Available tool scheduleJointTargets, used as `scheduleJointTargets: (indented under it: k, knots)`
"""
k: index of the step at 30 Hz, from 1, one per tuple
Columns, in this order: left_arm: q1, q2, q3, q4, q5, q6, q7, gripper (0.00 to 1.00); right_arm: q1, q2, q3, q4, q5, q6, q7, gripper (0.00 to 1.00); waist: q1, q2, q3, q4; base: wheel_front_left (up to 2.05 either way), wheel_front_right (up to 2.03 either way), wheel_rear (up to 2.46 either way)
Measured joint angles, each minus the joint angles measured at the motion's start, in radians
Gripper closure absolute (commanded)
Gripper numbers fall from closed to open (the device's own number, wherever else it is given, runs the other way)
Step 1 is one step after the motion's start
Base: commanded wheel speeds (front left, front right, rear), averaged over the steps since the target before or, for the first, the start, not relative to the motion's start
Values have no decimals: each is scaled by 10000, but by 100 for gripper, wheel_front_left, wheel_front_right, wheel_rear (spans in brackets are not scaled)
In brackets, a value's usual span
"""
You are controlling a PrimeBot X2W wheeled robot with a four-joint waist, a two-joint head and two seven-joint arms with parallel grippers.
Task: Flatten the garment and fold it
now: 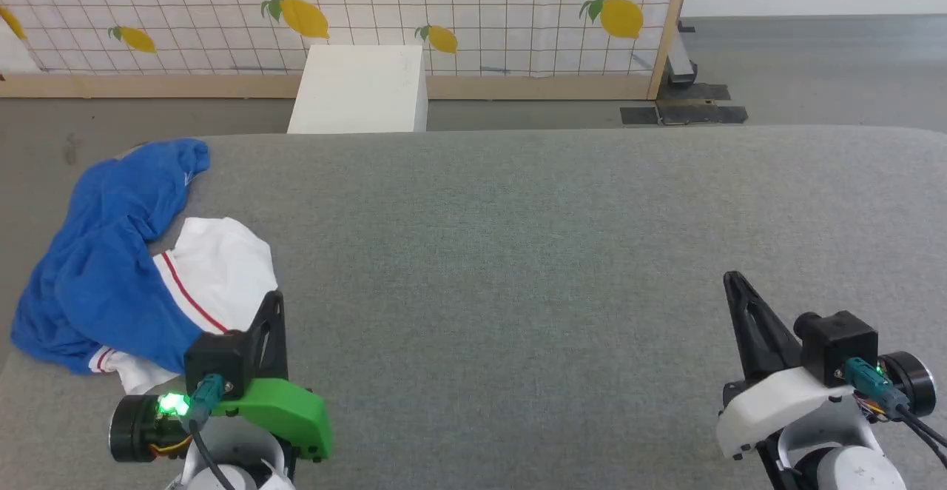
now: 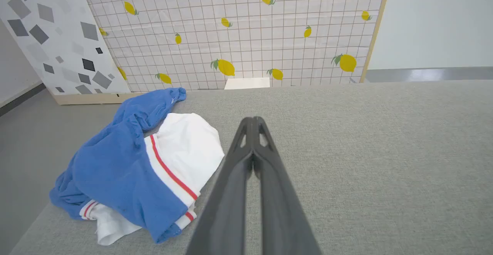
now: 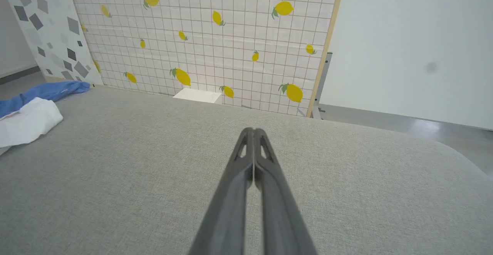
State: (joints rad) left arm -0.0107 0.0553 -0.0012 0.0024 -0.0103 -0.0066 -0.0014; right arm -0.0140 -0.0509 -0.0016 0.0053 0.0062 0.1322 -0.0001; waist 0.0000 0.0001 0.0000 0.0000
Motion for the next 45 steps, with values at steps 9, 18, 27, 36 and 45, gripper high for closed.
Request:
scheduleJointTargets:
  k: [9,18,27,36,45]
  knots:
    - [-2,0,-4,2,-4,-4,0,0,-1,0,0,8,4,2,0,0,0,0,0,0,0,0,0]
    - [-2,2,-58,56,-81,-6,-56,0,-1,0,-21,102,117,0,-77,0,0,0,0,-1,0,0,0]
    - [-1,2,-75,159,-173,-6,-265,0,2,0,-50,228,314,0,-261,0,0,0,-1,89,0,0,0]
    - [2,2,-58,222,-263,-6,-445,0,154,0,-84,408,527,0,-445,0,0,0,1,367,0,0,0]
    - [15,2,6,297,-372,-4,-631,0,156,0,-75,558,729,0,-621,0,0,0,23,813,0,0,0]
